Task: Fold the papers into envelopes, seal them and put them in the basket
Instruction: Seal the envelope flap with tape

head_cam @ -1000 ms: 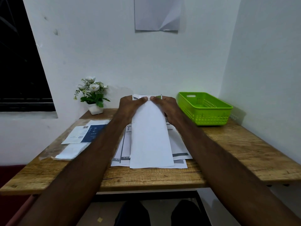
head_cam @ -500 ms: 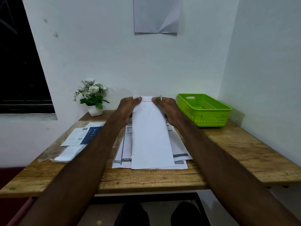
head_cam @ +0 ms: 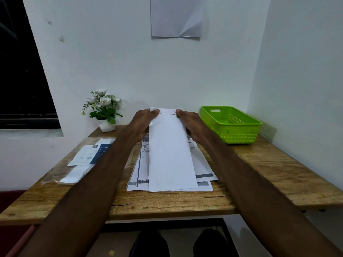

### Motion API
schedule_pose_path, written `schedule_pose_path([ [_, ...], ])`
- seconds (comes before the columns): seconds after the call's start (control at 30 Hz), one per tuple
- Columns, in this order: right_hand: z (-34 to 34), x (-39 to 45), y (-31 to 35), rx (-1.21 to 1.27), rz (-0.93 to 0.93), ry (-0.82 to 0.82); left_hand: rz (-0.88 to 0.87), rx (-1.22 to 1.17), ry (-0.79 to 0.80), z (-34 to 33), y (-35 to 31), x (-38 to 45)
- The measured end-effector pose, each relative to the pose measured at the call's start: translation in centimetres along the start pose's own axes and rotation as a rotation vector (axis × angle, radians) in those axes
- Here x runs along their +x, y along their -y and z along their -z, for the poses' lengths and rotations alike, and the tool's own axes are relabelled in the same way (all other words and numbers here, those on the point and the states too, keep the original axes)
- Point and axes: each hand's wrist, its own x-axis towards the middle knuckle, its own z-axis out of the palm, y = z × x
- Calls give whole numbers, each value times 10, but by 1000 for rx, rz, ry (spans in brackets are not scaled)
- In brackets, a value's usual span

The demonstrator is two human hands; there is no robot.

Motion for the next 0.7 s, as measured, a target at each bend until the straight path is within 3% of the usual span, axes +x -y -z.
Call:
schedule_pose_path([
  [0.13, 0, -1, 2, 25, -29, 25, 7, -11, 3, 0, -1, -2],
  [0.3, 9, -8, 2, -21, -36, 169, 9, -34, 1, 1, -1, -2],
  [0.5, 10, -13, 5, 12, -80, 198, 3, -27, 12, 3, 1, -1],
  [0.7, 19, -24, 10, -47, -231, 365, -11, -9, -49, 8, 0, 5],
])
